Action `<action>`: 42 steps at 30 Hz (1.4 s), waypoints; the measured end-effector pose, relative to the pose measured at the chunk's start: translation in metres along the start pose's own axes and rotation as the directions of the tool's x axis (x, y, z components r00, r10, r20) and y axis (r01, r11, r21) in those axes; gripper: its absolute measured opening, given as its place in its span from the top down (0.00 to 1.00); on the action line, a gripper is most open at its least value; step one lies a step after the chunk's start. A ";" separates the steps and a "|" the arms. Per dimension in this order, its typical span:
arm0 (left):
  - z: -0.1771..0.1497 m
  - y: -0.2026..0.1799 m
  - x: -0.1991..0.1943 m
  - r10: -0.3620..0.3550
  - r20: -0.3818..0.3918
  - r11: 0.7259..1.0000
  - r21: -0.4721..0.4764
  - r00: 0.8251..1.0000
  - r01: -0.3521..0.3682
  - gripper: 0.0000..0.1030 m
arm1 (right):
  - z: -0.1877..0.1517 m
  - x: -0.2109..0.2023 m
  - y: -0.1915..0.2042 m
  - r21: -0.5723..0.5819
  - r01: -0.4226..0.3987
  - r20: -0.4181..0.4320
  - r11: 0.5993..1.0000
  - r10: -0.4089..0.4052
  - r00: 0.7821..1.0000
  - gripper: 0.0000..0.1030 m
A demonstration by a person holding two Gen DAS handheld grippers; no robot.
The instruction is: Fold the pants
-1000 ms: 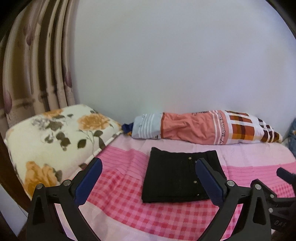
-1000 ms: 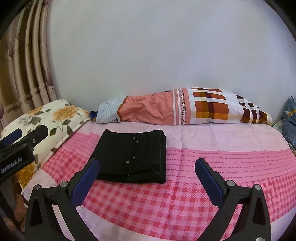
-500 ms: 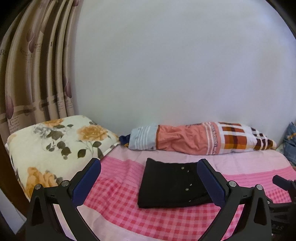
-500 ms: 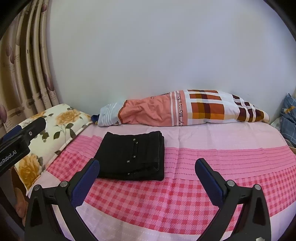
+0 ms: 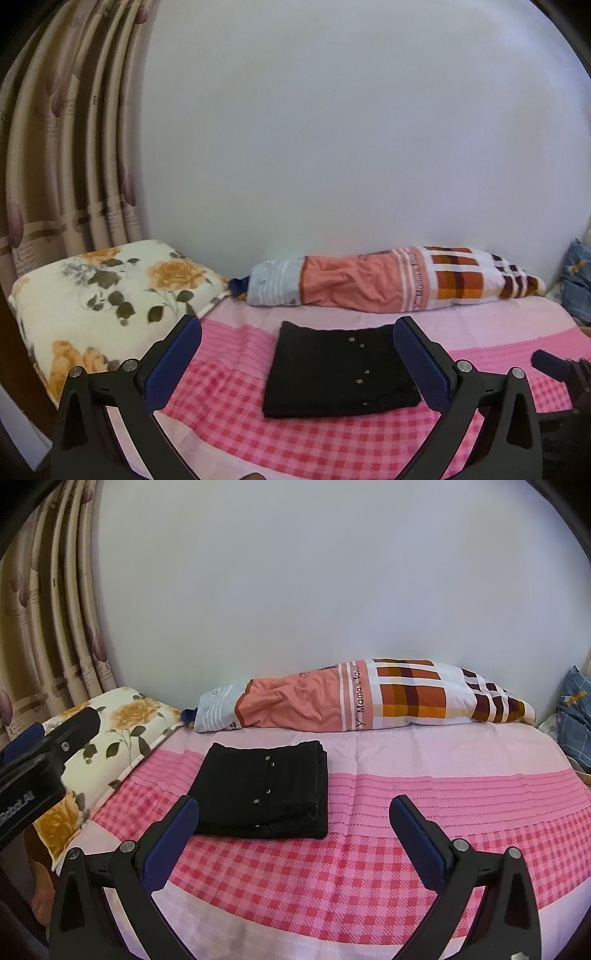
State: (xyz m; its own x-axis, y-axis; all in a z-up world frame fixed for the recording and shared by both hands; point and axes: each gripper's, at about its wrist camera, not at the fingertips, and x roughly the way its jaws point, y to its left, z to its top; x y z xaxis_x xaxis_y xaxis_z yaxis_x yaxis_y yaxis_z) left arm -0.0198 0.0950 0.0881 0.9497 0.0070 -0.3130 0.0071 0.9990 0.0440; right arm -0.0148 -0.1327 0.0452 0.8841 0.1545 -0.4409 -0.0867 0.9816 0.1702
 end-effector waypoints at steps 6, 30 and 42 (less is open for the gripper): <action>0.001 -0.001 -0.004 -0.016 0.006 1.000 0.009 1.000 0.016 0.00 | -0.004 0.003 0.001 0.003 -0.008 -0.025 1.000 0.008 1.000 0.01; -0.007 0.011 0.015 -0.067 -0.107 0.996 -0.072 0.992 0.060 0.00 | -0.008 0.004 0.002 0.005 -0.018 -0.053 1.000 0.018 0.998 0.01; -0.012 0.010 0.023 -0.060 -0.138 0.997 -0.063 0.989 0.051 0.00 | -0.008 0.007 0.001 0.003 -0.025 -0.068 1.000 0.025 0.997 0.01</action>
State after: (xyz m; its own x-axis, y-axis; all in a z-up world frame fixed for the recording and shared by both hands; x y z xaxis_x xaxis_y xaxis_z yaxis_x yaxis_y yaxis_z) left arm -0.0020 0.1056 0.0698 0.8952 -0.0466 -0.4433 0.0360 0.9988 -0.0324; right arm -0.0121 -0.1300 0.0347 0.8482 0.1861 -0.4958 -0.1071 0.9772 0.1836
